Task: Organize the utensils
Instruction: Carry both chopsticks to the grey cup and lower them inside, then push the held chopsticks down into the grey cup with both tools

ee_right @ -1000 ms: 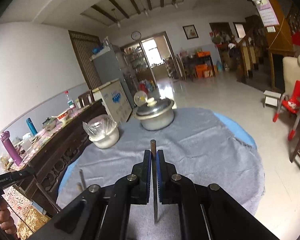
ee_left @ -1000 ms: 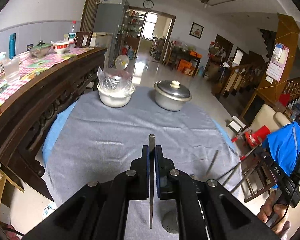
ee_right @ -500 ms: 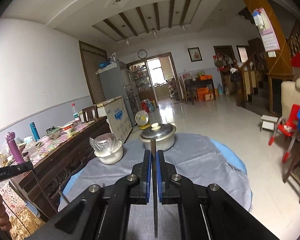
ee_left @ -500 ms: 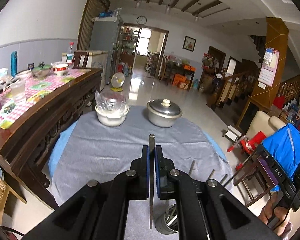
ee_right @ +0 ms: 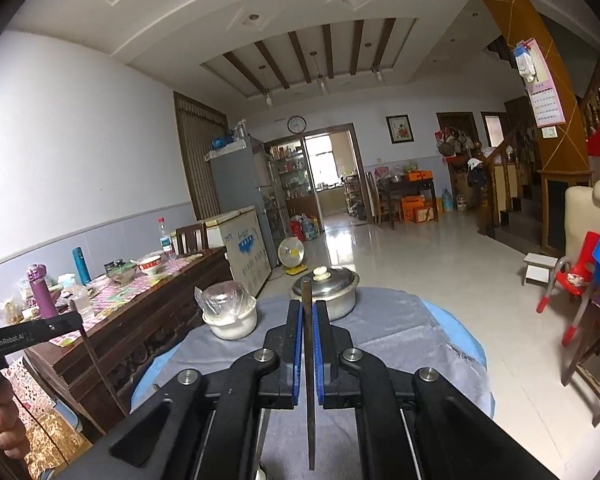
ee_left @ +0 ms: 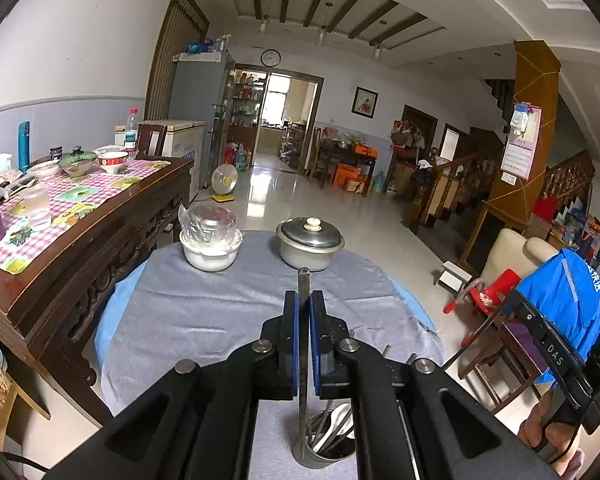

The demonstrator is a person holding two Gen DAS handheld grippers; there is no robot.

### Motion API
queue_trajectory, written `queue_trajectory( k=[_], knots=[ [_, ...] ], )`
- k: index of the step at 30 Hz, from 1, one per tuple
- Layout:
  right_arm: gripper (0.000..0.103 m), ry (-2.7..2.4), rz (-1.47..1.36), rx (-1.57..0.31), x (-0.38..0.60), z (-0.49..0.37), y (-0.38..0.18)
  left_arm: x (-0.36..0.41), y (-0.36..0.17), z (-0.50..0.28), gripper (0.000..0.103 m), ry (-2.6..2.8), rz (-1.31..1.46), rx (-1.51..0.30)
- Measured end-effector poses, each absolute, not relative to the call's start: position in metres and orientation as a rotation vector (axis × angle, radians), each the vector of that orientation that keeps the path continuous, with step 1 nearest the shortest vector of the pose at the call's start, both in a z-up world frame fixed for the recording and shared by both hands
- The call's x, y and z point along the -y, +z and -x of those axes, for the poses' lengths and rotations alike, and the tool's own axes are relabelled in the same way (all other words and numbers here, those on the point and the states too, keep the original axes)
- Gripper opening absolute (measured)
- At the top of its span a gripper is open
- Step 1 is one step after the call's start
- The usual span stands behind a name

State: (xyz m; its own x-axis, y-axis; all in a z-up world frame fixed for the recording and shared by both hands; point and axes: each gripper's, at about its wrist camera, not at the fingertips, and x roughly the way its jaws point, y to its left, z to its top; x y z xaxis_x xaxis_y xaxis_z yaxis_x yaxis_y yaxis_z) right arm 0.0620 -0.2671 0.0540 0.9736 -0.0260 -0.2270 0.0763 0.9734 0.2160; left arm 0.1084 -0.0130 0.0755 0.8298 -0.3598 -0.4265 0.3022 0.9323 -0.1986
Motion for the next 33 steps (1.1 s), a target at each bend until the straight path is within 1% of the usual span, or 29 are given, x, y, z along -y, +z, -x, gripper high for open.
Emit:
queue_trajectory(
  k=[21, 33],
  knots=[
    [0.006, 0.025, -0.216, -0.205, 0.248, -0.038, 0.07, 0.038, 0.086, -0.088, 0.005, -0.342, 0.07, -0.432],
    [0.006, 0.062, -0.188, -0.203, 0.223, -0.042, 0.078, 0.04, 0.086, -0.084, 0.005, -0.334, 0.061, -0.422]
  ],
)
